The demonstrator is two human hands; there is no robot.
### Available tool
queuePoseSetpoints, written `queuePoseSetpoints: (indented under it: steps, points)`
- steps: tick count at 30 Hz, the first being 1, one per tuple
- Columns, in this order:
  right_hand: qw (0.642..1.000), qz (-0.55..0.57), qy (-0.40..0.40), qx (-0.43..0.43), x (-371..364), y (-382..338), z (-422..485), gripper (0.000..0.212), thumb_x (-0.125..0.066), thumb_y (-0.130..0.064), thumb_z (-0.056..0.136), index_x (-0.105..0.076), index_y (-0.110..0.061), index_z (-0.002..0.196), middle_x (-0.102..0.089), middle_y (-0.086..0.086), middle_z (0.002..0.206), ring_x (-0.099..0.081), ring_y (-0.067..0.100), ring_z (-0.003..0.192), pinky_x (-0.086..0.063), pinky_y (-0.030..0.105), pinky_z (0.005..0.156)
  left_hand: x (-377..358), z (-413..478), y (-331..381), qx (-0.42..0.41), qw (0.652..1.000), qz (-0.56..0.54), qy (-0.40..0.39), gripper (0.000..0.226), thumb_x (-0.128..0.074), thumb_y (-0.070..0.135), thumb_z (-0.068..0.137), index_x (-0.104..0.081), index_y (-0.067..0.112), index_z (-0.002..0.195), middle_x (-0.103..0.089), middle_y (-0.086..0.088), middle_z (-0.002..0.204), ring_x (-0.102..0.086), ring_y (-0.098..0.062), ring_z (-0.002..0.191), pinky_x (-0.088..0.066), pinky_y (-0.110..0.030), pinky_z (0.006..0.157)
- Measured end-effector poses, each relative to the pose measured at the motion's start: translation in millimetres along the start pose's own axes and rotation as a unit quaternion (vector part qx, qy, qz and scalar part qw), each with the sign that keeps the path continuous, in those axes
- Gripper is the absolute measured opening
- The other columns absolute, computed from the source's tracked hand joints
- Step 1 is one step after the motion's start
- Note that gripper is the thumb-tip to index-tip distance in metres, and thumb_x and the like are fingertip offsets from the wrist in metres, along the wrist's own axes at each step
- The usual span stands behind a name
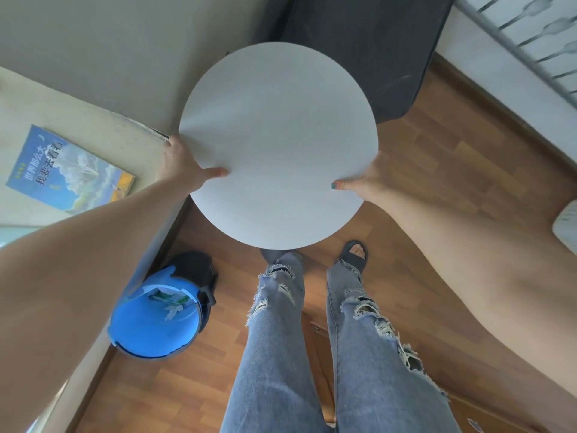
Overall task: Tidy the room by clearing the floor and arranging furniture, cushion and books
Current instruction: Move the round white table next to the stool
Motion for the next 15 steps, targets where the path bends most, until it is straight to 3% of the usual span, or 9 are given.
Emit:
queuePoseSetpoints:
  steps: [2,3,6,9,11,13,15]
  points:
    - [1.0,-0.001,0.002,-0.004,1,-5,2,0.107,-0.097,-0.014,0.051,-0.034,-0.011,0.137,-0.044,0.0,0.136,-0.042,0.016,0.128,-0.036,0.029,0.105,1,1,4,0.001,1.0,-0.005,0.001,0.113,-0.087,0.047,0.058,-0.024,0.002,0.141,-0.037,-0.014,0.142,-0.037,-0.031,0.132,-0.036,-0.042,0.106]
    - [1.0,-0.011,-0.011,-0.004,1,-9,1,0.112,-0.098,-0.021,0.049,-0.033,-0.012,0.141,-0.044,0.001,0.14,-0.041,0.018,0.132,-0.035,0.032,0.11,1,3,6,0.004,1.0,-0.008,0.001,0.113,-0.087,0.047,0.059,-0.024,0.002,0.141,-0.036,-0.015,0.142,-0.036,-0.031,0.132,-0.036,-0.042,0.107]
    - [0.998,-0.056,-0.025,-0.023,0,-9,11,0.146,-0.088,-0.067,0.029,-0.024,-0.018,0.151,-0.037,0.001,0.151,-0.035,0.021,0.139,-0.03,0.044,0.117,0,6,11,0.012,1.0,-0.016,0.005,0.111,-0.086,0.044,0.062,-0.022,0.001,0.141,-0.035,-0.016,0.143,-0.036,-0.032,0.133,-0.034,-0.043,0.108]
    - [0.994,-0.101,-0.032,-0.035,1,0,25,0.146,-0.082,-0.075,0.031,-0.023,-0.019,0.152,-0.034,0.002,0.154,-0.034,0.023,0.141,-0.029,0.045,0.117,-1,7,13,0.018,1.0,-0.016,0.014,0.107,-0.085,0.041,0.065,-0.022,-0.001,0.141,-0.035,-0.017,0.144,-0.036,-0.032,0.133,-0.035,-0.042,0.107]
    - [0.994,-0.105,-0.029,-0.029,1,3,26,0.159,-0.075,-0.086,0.019,-0.021,-0.021,0.153,-0.034,0.001,0.154,-0.033,0.022,0.142,-0.029,0.044,0.117,-2,7,12,0.018,1.0,-0.016,0.02,0.106,-0.085,0.041,0.065,-0.023,0.0,0.14,-0.035,-0.017,0.144,-0.037,-0.033,0.133,-0.036,-0.042,0.106]
    - [0.995,-0.093,-0.015,-0.019,0,2,26,0.164,-0.072,-0.088,0.015,-0.017,-0.02,0.153,-0.032,0.001,0.154,-0.032,0.022,0.142,-0.028,0.043,0.117,-3,7,11,0.018,0.999,-0.012,0.025,0.106,-0.084,0.042,0.066,-0.022,0.0,0.141,-0.034,-0.018,0.144,-0.037,-0.033,0.133,-0.036,-0.043,0.106]
    - [0.995,-0.095,0.007,-0.026,1,-19,4,0.153,-0.085,-0.072,0.034,-0.009,-0.013,0.154,-0.025,0.004,0.156,-0.026,0.024,0.144,-0.024,0.042,0.119,-5,7,11,0.021,0.999,-0.001,0.031,0.106,-0.083,0.043,0.067,-0.021,0.0,0.142,-0.034,-0.018,0.145,-0.037,-0.033,0.133,-0.037,-0.044,0.106]
Point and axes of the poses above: each hand's wrist, its own z-axis towards the middle knuckle, its own x-axis out of the back of the hand, y = z × x, the point moved 2 cm from there along z, towards the middle knuckle
